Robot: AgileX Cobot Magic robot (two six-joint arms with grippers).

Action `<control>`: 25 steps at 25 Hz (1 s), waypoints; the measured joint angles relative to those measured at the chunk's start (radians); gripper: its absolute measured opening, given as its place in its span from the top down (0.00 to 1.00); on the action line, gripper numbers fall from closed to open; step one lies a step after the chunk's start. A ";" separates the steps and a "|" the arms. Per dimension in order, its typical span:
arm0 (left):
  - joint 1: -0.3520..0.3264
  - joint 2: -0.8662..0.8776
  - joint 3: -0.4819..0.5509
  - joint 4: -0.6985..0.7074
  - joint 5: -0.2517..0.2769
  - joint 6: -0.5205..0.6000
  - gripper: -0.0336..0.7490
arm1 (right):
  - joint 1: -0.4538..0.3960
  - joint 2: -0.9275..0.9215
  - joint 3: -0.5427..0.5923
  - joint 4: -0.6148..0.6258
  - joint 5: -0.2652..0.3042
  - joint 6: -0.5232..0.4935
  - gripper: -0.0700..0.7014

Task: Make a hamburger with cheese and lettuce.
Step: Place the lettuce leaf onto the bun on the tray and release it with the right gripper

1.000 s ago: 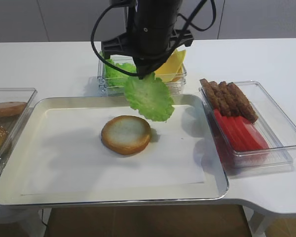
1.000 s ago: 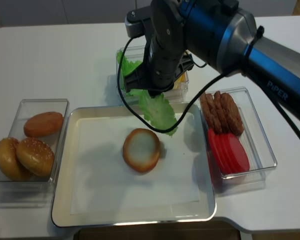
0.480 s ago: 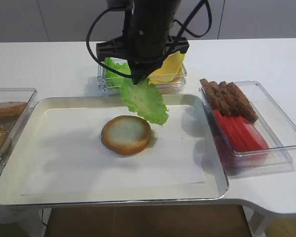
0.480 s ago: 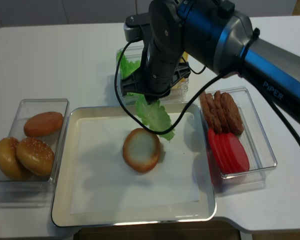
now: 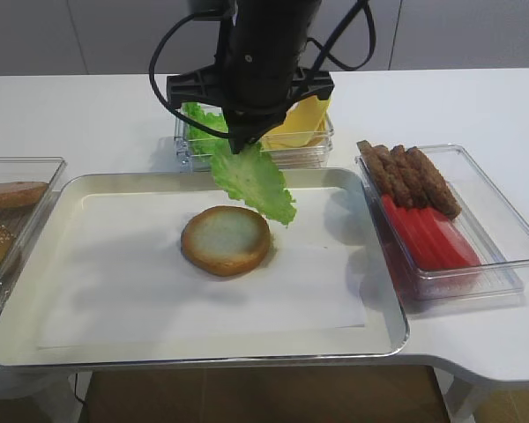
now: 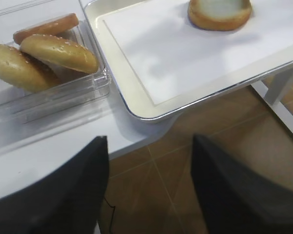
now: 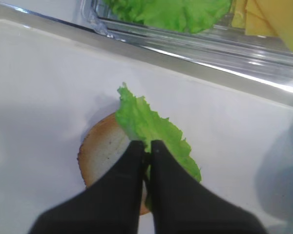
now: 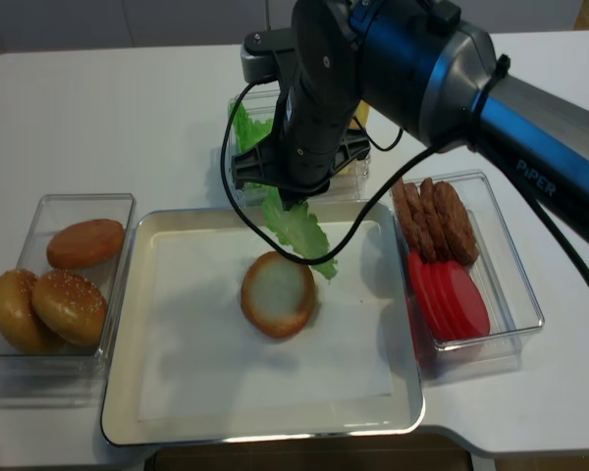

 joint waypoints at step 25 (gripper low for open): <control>0.000 0.000 0.000 0.000 0.000 0.000 0.44 | 0.008 0.018 0.000 0.072 0.006 -0.016 0.84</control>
